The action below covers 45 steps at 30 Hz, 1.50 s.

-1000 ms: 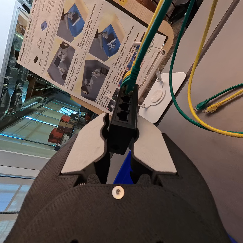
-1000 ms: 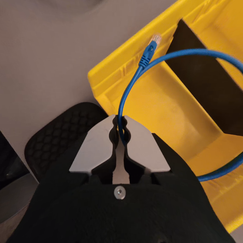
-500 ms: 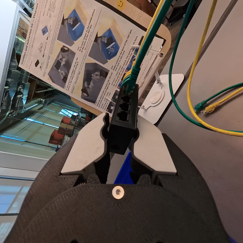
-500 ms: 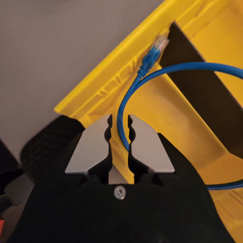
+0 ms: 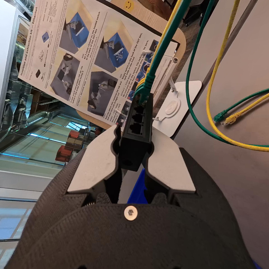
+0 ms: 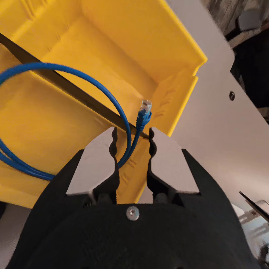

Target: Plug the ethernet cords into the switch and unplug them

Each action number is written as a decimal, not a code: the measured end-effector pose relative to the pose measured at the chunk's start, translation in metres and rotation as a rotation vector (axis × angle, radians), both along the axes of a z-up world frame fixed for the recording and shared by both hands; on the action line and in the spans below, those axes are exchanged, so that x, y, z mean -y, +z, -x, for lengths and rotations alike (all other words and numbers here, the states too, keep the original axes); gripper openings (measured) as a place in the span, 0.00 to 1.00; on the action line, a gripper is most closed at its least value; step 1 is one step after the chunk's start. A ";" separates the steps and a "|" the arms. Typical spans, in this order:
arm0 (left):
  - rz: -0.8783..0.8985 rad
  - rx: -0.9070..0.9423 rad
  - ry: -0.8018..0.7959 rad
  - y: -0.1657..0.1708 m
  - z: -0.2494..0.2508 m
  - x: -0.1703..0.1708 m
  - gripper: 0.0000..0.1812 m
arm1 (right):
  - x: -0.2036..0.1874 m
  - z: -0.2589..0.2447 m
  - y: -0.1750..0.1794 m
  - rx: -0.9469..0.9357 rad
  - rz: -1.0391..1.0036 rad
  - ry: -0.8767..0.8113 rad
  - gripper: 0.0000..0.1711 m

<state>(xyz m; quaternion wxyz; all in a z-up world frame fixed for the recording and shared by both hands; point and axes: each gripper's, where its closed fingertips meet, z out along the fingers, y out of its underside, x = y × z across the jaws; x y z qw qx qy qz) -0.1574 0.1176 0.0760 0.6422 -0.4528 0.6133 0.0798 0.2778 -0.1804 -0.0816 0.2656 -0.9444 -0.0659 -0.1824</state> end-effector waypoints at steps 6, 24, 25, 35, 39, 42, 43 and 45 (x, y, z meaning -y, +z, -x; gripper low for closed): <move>0.000 -0.002 0.000 0.000 0.000 -0.001 0.18 | 0.006 -0.001 -0.005 0.038 0.067 -0.034 0.16; 0.012 0.073 0.005 0.015 0.013 -0.004 0.19 | 0.083 0.001 0.001 -0.124 0.019 -0.316 0.07; 0.014 0.074 0.003 0.015 0.013 -0.003 0.19 | 0.083 0.002 0.001 -0.133 0.019 -0.316 0.07; -0.028 0.127 -0.211 0.029 -0.006 0.041 0.18 | -0.039 0.171 0.217 0.326 -0.687 0.275 0.20; -0.113 0.103 -0.265 0.036 -0.016 0.070 0.17 | -0.096 0.348 0.260 0.580 -0.761 0.864 0.21; -0.167 0.084 -0.288 0.040 -0.019 0.087 0.17 | -0.129 0.404 0.242 0.716 -0.629 1.070 0.20; -0.182 0.080 -0.292 0.041 -0.020 0.091 0.17 | -0.140 0.410 0.237 0.755 -0.587 1.095 0.20; -0.198 0.077 -0.293 0.043 -0.020 0.095 0.17 | -0.155 0.414 0.222 0.792 -0.482 1.133 0.19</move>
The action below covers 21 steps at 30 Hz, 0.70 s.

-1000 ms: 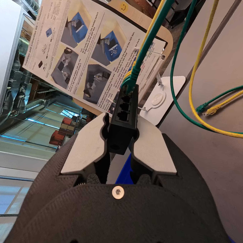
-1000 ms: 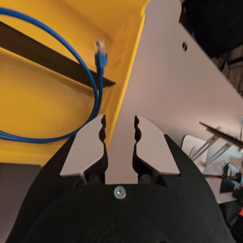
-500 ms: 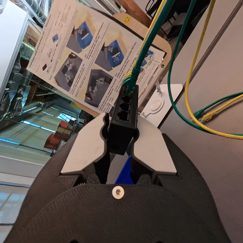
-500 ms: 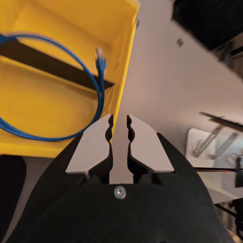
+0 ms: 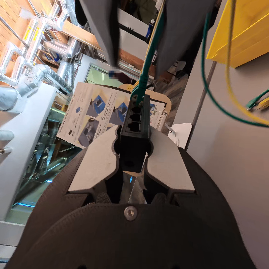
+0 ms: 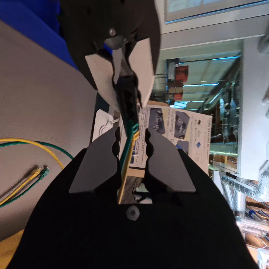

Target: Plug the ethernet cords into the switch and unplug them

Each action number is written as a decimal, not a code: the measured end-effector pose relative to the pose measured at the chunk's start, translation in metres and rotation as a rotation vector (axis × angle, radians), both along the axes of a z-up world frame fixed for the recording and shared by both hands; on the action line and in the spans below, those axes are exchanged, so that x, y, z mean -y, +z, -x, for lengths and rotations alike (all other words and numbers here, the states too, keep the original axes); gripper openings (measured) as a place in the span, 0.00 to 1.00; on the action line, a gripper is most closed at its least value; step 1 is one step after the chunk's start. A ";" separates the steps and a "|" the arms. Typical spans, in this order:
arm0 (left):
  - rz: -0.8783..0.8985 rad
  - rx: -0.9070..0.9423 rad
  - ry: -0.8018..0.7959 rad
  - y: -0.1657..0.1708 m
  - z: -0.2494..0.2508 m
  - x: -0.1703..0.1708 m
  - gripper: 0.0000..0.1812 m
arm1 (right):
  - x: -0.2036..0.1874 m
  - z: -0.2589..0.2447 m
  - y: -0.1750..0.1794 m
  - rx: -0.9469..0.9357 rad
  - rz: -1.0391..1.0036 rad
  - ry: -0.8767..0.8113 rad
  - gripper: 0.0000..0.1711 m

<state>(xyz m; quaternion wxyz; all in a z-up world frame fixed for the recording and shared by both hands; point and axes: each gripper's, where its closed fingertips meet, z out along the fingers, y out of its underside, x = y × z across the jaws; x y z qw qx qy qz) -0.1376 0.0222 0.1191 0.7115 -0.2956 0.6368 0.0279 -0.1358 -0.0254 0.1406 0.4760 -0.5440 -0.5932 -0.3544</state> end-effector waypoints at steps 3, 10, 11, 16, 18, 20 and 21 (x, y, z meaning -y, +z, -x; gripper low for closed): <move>-0.010 -0.002 0.000 0.002 0.000 0.004 0.17 | -0.016 -0.006 -0.011 0.064 0.025 -0.049 0.16; -0.026 -0.010 0.007 0.002 0.000 0.005 0.17 | -0.023 -0.008 -0.008 0.120 -0.044 -0.048 0.11; -0.027 -0.011 0.008 0.002 0.000 0.005 0.17 | -0.024 -0.008 -0.008 0.124 -0.046 -0.045 0.11; -0.035 -0.005 0.004 0.003 0.000 0.007 0.17 | -0.023 -0.005 -0.005 0.115 -0.067 -0.027 0.09; -0.036 -0.002 0.001 0.004 0.000 0.008 0.17 | -0.022 -0.004 -0.004 0.103 -0.063 -0.019 0.09; -0.036 0.007 0.002 0.006 0.000 0.008 0.17 | -0.021 -0.003 -0.003 0.101 -0.063 -0.012 0.09; -0.041 0.016 0.004 0.007 0.000 0.009 0.17 | -0.021 -0.003 -0.003 0.102 -0.062 -0.007 0.09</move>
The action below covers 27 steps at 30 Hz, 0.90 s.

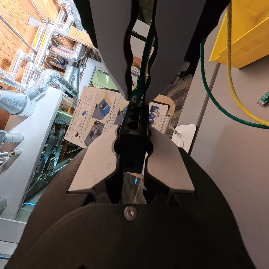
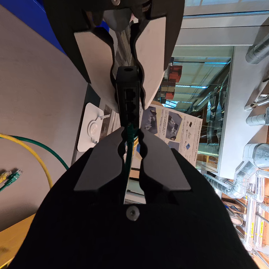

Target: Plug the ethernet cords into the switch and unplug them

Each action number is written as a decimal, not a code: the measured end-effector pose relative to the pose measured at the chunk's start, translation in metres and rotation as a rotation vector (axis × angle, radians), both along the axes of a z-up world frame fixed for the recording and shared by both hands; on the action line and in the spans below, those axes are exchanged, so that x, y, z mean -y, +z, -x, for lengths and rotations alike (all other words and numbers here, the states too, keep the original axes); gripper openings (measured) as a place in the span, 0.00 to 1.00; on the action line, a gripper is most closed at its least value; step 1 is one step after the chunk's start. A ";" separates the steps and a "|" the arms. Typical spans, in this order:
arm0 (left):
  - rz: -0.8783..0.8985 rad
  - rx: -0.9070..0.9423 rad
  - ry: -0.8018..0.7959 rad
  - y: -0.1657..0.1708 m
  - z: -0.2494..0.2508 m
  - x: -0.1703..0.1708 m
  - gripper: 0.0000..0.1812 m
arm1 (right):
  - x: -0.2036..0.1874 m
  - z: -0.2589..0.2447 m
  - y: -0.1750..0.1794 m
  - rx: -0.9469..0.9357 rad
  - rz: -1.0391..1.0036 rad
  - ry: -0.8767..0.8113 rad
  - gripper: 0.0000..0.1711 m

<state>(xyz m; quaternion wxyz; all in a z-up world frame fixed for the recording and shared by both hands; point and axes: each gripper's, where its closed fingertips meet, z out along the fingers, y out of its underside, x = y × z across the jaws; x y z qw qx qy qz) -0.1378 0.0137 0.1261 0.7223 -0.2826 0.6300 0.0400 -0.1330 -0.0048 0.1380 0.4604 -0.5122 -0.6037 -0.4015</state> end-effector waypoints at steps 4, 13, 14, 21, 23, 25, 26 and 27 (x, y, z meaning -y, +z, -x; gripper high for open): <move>-0.058 0.072 0.028 0.009 -0.002 0.000 0.18 | 0.002 -0.001 0.006 0.004 0.015 0.011 0.08; 0.036 0.117 0.013 0.005 -0.010 -0.005 0.18 | -0.002 -0.008 0.003 0.130 0.215 -0.067 0.08; 0.035 0.130 0.014 0.007 -0.009 -0.006 0.18 | -0.003 -0.006 0.005 0.144 0.227 -0.071 0.08; 0.096 0.120 0.027 0.007 -0.001 -0.021 0.17 | -0.017 0.002 0.006 0.098 0.350 -0.087 0.08; 0.112 0.090 0.011 0.009 0.006 -0.024 0.18 | -0.022 0.009 0.008 0.021 0.360 -0.060 0.09; 0.140 0.079 -0.015 0.011 0.014 -0.026 0.17 | -0.026 0.019 0.011 -0.025 0.347 -0.026 0.09; 0.139 0.099 -0.008 0.015 0.019 -0.029 0.17 | -0.029 0.024 0.016 -0.029 0.304 0.005 0.09; 0.126 0.106 -0.013 0.016 0.022 -0.029 0.17 | -0.030 0.027 0.018 -0.026 0.301 0.021 0.09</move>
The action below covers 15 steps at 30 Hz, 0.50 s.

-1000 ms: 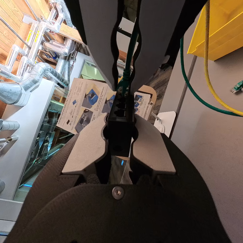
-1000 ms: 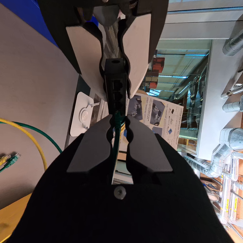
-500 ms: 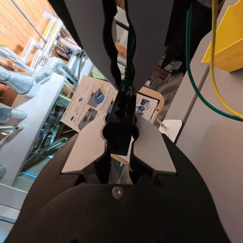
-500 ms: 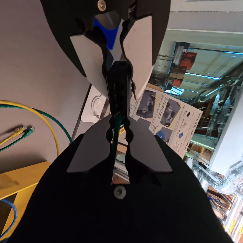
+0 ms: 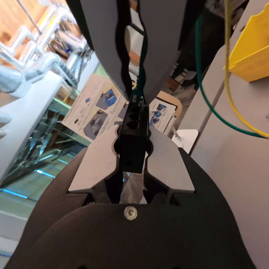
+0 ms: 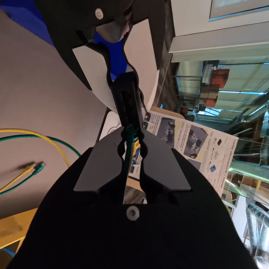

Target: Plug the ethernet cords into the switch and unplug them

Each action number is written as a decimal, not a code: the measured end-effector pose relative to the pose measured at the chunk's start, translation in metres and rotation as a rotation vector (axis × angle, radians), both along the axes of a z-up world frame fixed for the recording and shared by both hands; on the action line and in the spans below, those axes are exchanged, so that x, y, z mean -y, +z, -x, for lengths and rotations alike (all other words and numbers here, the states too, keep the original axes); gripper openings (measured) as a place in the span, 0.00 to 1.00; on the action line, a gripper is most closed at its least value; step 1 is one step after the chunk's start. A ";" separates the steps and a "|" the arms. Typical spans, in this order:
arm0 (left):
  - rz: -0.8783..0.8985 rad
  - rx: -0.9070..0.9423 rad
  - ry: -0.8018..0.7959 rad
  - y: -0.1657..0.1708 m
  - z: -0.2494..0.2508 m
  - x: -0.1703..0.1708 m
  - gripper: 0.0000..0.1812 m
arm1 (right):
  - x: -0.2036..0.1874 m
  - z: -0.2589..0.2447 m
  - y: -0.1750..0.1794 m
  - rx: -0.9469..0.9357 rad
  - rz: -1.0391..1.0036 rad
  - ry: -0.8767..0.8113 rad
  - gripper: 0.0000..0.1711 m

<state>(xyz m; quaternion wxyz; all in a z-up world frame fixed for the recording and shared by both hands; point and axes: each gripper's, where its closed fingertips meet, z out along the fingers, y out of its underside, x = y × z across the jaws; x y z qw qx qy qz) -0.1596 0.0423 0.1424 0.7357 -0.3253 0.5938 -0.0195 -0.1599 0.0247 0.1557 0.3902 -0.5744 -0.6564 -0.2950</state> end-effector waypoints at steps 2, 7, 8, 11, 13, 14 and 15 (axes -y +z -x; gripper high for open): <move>-0.024 0.019 0.014 0.004 0.004 0.000 0.17 | 0.000 0.004 0.004 -0.027 0.002 0.002 0.10; -0.040 0.044 0.012 0.010 0.003 0.007 0.17 | 0.006 0.004 0.011 -0.051 0.000 0.005 0.10; -0.037 0.046 0.010 0.011 0.003 0.008 0.17 | 0.007 0.004 0.012 -0.059 -0.007 0.008 0.10; -0.040 0.048 0.012 0.013 0.003 0.011 0.17 | 0.010 0.004 0.014 -0.073 -0.017 0.018 0.10; -0.043 0.054 0.015 0.015 0.004 0.013 0.17 | 0.011 0.005 0.016 -0.078 -0.029 0.023 0.10; -0.041 0.055 0.015 0.016 0.004 0.013 0.17 | 0.012 0.005 0.017 -0.081 -0.035 0.027 0.10; -0.036 0.056 0.014 0.016 0.004 0.013 0.17 | 0.012 0.005 0.017 -0.080 -0.042 0.031 0.10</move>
